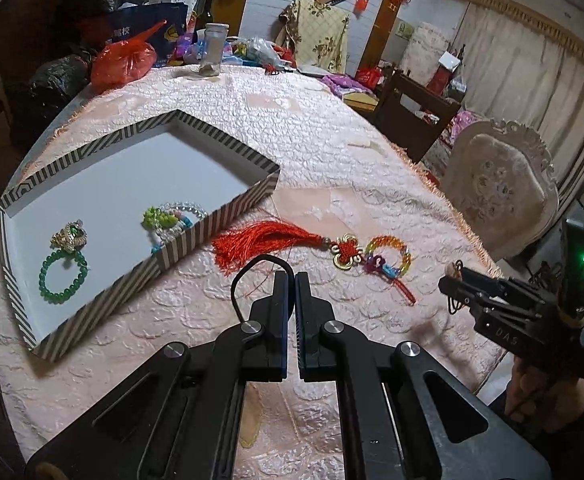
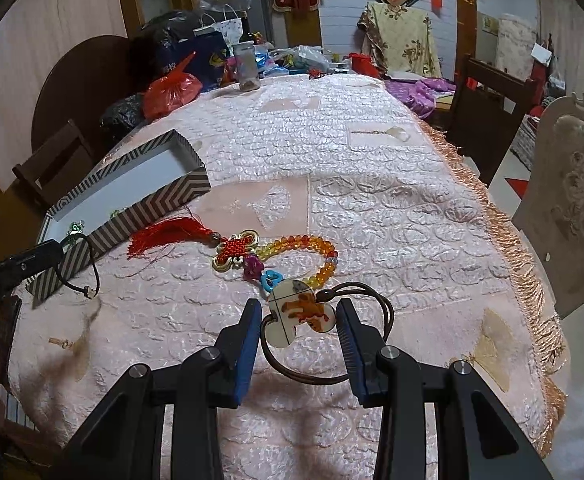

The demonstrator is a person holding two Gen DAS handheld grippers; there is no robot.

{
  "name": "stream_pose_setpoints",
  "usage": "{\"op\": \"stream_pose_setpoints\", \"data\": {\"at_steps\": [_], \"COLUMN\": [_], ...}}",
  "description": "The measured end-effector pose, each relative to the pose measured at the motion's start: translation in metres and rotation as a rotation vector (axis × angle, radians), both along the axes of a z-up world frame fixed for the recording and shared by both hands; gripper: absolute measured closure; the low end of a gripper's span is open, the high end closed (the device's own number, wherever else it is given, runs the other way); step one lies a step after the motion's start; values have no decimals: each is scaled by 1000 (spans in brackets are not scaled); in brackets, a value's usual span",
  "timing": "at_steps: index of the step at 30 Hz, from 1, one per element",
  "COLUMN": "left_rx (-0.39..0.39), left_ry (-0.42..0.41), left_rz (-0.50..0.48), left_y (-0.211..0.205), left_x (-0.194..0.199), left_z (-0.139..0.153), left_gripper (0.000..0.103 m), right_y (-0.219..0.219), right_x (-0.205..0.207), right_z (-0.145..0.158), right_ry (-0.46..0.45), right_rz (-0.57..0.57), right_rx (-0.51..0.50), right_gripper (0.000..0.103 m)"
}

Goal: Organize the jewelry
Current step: 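Lift the black cord and white pendant off the tablecloth with both grippers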

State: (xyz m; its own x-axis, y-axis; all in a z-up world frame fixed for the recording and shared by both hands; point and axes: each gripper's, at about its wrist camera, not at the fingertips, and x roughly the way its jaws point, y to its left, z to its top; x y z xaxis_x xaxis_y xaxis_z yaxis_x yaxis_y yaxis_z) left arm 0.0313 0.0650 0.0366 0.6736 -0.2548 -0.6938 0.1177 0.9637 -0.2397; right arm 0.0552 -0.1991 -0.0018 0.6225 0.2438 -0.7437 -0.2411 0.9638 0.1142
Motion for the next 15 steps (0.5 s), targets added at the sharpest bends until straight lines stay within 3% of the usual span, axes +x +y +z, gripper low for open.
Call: {"op": "stream_pose_setpoints", "data": {"at_steps": [15], "left_rx": [38], "left_ry": [24], "left_rz": [28], "left_y": [-6], "left_x": [0], "left_z": [-5], "left_gripper": [101], "right_y": [9], "right_x": [-9], "right_z": [22], "right_ry": [-26], "right_rz": [16], "right_rx": [30], "right_gripper": [66]}}
